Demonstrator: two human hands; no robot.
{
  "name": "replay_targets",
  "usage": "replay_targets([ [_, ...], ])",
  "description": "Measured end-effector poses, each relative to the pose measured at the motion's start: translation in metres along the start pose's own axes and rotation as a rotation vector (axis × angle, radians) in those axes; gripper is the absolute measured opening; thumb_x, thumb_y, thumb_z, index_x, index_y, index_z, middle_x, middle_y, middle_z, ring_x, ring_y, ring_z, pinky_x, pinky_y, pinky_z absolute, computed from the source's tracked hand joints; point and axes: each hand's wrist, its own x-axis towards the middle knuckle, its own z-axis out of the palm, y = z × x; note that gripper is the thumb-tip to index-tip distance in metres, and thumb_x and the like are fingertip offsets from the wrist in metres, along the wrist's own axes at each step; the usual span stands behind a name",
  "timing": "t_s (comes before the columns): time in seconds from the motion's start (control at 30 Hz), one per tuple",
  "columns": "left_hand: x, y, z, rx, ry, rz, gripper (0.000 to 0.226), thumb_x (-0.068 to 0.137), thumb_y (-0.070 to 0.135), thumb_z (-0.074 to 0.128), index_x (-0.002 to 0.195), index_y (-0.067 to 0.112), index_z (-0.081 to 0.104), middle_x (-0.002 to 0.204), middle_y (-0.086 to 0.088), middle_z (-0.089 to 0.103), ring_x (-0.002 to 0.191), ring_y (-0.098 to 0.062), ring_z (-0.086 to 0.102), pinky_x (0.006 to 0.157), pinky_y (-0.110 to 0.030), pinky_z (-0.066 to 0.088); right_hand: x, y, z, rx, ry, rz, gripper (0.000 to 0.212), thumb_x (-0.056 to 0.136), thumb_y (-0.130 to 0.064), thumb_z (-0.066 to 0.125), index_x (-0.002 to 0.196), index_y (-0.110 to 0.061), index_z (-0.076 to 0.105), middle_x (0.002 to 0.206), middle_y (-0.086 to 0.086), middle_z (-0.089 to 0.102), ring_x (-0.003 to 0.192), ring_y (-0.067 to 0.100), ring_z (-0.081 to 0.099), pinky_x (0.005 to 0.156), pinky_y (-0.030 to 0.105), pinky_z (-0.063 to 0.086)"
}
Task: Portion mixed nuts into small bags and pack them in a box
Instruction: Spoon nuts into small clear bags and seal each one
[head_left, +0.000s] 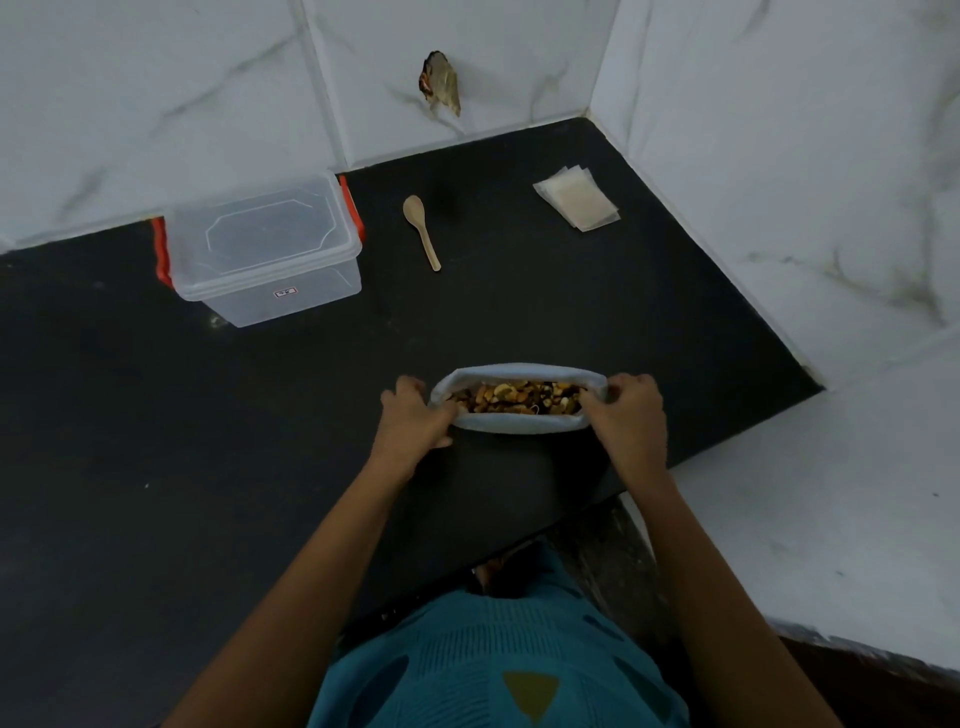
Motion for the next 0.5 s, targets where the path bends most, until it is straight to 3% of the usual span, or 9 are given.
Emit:
replay_targets([
  [0.07,0.000,0.000,0.003,0.271,0.120,0.203,0.048,0.088,0.020,0.059,0.129,0.008,0.038,0.128,-0.011,0.034,0.101,-0.023,0.052,0.078,-0.027,0.047,0.001,-0.002,0.000,0.040,-0.035,-0.037,0.034,0.085,-0.016,0.060,0.117,-0.006,0.053,0.116,0.010,0.048,0.100,0.022,0.053,0.082,0.032,0.045],
  [0.17,0.000,0.005,0.005,0.344,0.195,0.393,0.026,0.092,0.016,0.053,0.116,0.007,0.053,0.118,-0.011,0.049,0.092,-0.016,0.054,0.075,-0.024,0.045,0.004,0.000,0.002,-0.006,-0.040,-0.120,0.024,0.088,-0.012,0.057,0.111,-0.006,0.056,0.109,0.011,0.055,0.096,0.022,0.057,0.080,0.034,0.048],
  [0.23,0.003,0.005,0.002,0.354,0.254,0.464,0.019,0.093,0.011,0.050,0.110,0.007,0.058,0.111,-0.011,0.057,0.092,-0.016,0.059,0.073,-0.023,0.049,0.009,0.000,-0.003,0.024,-0.012,-0.138,0.017,0.088,-0.007,0.056,0.104,-0.005,0.062,0.101,0.010,0.060,0.086,0.015,0.056,0.070,0.023,0.045],
  [0.33,0.006,0.005,-0.003,0.356,0.334,0.541,0.017,0.094,0.010,0.049,0.106,0.008,0.061,0.106,-0.010,0.061,0.093,-0.019,0.063,0.075,-0.029,0.055,0.014,-0.002,-0.013,0.147,0.051,-0.074,0.011,0.083,-0.003,0.059,0.089,-0.012,0.063,0.083,0.000,0.058,0.068,0.004,0.051,0.056,0.010,0.039],
  [0.4,0.009,0.006,-0.002,0.436,0.361,0.554,0.017,0.093,0.010,0.050,0.105,0.006,0.062,0.106,-0.012,0.060,0.092,-0.021,0.062,0.076,-0.032,0.055,0.014,-0.003,-0.011,0.178,0.056,-0.039,0.012,0.081,-0.002,0.059,0.081,-0.014,0.062,0.077,-0.001,0.058,0.068,0.008,0.054,0.059,0.018,0.045],
  [0.5,0.013,0.002,0.000,0.674,0.263,0.483,0.017,0.093,0.012,0.051,0.105,0.004,0.060,0.106,-0.015,0.058,0.091,-0.023,0.059,0.075,-0.029,0.050,0.016,0.004,-0.005,-0.004,-0.102,-0.026,0.005,0.084,-0.007,0.059,0.087,-0.010,0.062,0.091,0.006,0.058,0.079,0.014,0.053,0.066,0.026,0.041],
])
